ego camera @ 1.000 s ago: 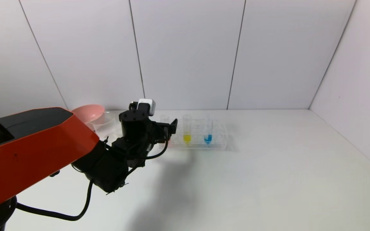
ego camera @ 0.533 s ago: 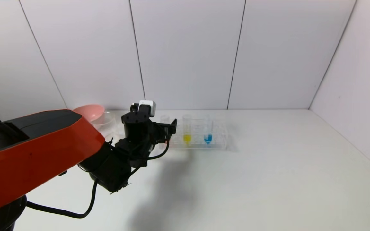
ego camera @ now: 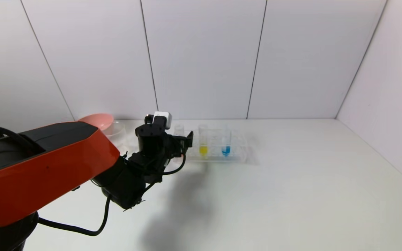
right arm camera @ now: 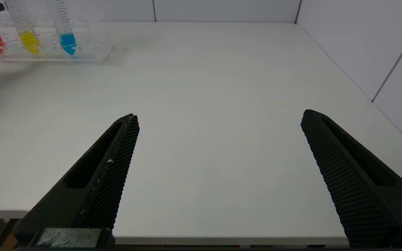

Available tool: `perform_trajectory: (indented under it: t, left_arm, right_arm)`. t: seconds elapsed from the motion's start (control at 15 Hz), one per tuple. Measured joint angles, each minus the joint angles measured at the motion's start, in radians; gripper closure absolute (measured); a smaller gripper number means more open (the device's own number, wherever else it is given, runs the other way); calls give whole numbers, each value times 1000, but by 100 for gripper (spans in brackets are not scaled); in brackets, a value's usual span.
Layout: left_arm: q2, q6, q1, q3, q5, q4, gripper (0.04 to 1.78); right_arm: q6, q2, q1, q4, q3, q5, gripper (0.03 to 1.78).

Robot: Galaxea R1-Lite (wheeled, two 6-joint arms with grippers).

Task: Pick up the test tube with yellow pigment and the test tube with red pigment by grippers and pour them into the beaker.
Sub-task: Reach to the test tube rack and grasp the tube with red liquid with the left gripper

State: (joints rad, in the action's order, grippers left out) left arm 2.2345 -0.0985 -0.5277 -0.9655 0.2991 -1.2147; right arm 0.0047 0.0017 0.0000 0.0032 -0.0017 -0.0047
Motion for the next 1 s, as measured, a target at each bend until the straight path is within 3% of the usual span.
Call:
perform_trajectory:
  t: [0.2,0.4,0.53,0.87,1.0]
  left_arm:
    - [13,0,2,-15,7,0,5]
    - [17,0,3,-19,7,0,22]
    - [16,0,3,-20,7,0,46]
    - [7,-1,1,-17,4,0,130]
    - [5,0,1,-17,17,0,136]
  right_arm:
    - [0,0,0,0,0,0,11]
    - [0,0,0,0,0,0,11]
    - [0,0,0,0,0,0,11]
    - [0,0,0,0,0,0,11]
    - [0,0,0,0,0,0,11]
